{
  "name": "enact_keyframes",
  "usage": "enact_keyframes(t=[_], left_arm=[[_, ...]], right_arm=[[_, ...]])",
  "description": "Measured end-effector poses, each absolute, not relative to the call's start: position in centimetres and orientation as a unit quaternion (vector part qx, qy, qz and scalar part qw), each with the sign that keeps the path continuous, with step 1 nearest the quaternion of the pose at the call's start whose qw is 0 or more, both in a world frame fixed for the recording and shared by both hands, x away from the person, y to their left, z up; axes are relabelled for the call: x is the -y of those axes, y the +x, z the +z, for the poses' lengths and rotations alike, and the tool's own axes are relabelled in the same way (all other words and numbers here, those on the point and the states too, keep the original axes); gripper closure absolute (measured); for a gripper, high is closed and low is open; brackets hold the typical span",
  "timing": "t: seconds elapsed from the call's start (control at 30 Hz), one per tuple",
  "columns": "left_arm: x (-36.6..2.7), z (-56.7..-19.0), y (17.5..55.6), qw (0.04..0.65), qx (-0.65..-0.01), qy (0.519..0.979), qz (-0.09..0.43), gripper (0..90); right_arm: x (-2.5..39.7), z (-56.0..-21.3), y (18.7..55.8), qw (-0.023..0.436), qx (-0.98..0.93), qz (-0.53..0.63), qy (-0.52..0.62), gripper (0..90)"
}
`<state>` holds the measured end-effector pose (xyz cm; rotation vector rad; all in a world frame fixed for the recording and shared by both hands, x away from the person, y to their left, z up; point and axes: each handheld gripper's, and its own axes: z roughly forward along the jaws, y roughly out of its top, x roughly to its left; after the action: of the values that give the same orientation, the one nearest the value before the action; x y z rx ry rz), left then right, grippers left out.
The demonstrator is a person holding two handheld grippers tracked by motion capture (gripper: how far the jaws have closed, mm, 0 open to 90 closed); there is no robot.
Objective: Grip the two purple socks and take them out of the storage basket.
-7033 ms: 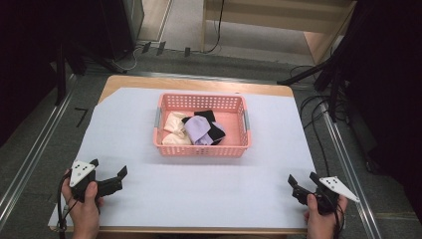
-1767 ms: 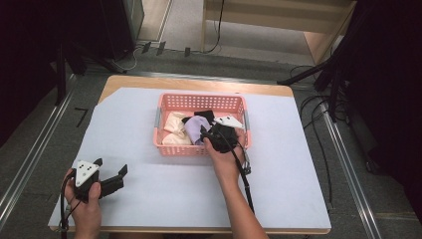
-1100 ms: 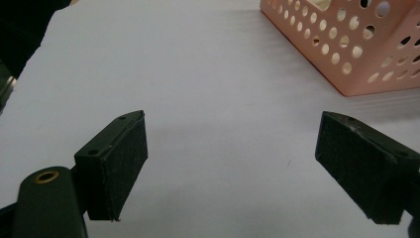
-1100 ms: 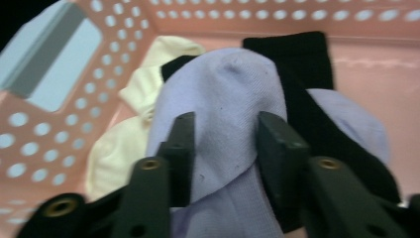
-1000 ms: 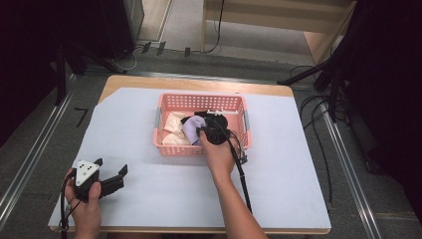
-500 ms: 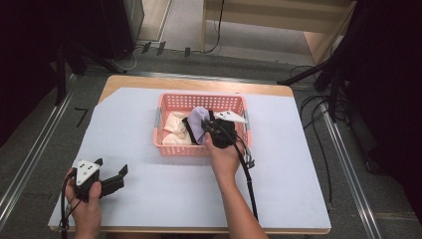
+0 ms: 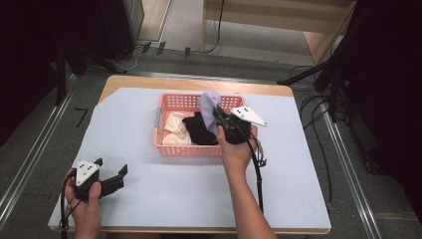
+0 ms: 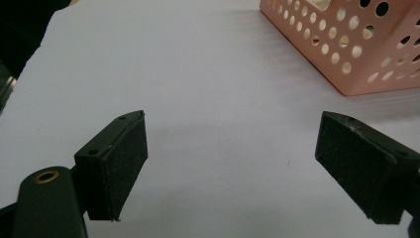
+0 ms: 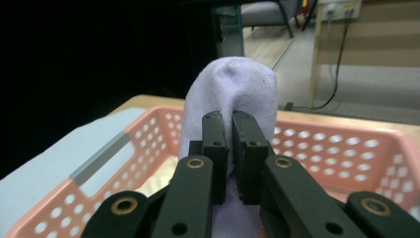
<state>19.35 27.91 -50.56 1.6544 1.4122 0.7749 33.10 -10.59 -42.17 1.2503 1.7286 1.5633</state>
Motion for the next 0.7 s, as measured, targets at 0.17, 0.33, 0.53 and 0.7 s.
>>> enact_keyframes(t=[0.17,0.33,0.53,0.7], left_arm=[[-27.9,-50.6,19.3,0.404,-0.559,0.656,0.307,13.6],[-27.9,-50.6,19.3,0.404,-0.558,0.655,0.309,13.6],[-27.9,-50.5,19.3,0.403,-0.557,0.656,0.311,13.7],[-27.9,-50.6,19.2,0.403,-0.556,0.656,0.312,13.7]], right_arm=[[13.5,-41.5,32.9,0.276,-0.607,0.579,0.469,85.6],[17.4,-41.4,32.5,0.287,-0.577,0.579,0.500,85.6],[21.8,-42.6,31.9,0.310,-0.564,0.553,0.529,85.4],[24.5,-44.9,31.4,0.314,-0.565,0.517,0.561,85.4]])
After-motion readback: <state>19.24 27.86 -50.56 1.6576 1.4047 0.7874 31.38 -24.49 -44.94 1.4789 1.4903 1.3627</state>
